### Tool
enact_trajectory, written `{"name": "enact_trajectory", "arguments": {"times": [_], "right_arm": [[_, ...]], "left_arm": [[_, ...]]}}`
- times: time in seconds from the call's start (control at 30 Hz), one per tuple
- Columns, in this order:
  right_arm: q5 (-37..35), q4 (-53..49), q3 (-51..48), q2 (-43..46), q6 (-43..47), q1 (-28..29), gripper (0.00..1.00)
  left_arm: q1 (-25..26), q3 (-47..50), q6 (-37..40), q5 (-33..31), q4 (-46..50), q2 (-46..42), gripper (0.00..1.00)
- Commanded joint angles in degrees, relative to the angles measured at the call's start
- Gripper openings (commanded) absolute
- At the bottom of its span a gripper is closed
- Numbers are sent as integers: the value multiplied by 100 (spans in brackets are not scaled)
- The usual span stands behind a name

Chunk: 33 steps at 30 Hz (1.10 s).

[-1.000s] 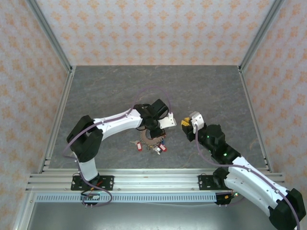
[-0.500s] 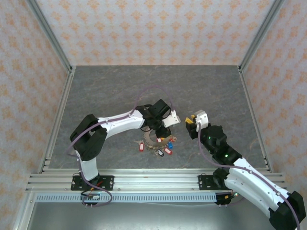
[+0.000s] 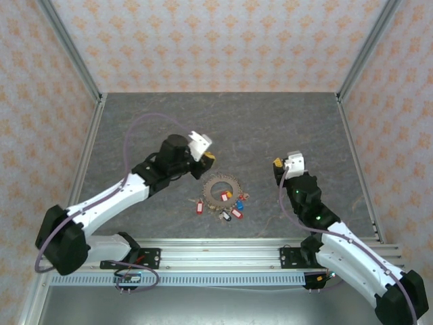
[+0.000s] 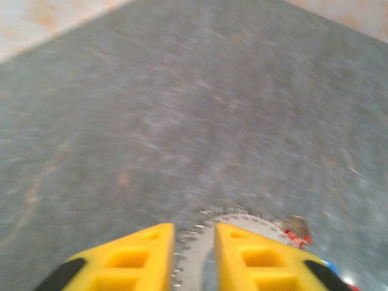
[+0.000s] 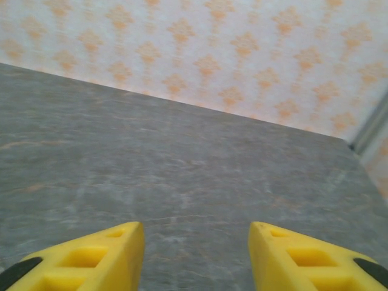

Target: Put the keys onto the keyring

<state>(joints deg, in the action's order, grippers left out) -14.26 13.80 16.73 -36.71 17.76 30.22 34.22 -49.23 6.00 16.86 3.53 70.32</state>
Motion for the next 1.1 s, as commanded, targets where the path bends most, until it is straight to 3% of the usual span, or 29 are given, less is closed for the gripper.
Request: {"name": "enact_trajectory", "arguments": {"times": [0.0,0.1,0.2,0.23,0.3,0.33,0.53,1.07], "right_arm": [[-504,370,-228,-161,-184,-347,51],[-303,299,-242,-300,-449,-706,60],[-329,367,-275,-489,-711,-876,83],[-327,464,-299,-568,-712,-912,88],[-340,668,-365,-743,-654,-987,96],[-364,775,-390,-847,-626,-1032,100],[-365,1473,-526,-1555,-693,-1379,99],[920,3315,438,-4578,-577,-2054,99]], "left_arm": [[-191,365,-373,-1066,-401,-447,30],[-369,737,-456,-1486,-512,-932,40],[-530,1049,-527,-1941,-560,-1310,59],[-604,1126,-549,-2092,-533,-1413,66],[-764,1241,-621,-2285,-488,-1567,97],[-871,1292,-648,-2306,-457,-1638,100],[-1396,1463,-752,-2483,-316,-1755,100],[-2381,1701,-886,-2777,-811,-985,100]]}}
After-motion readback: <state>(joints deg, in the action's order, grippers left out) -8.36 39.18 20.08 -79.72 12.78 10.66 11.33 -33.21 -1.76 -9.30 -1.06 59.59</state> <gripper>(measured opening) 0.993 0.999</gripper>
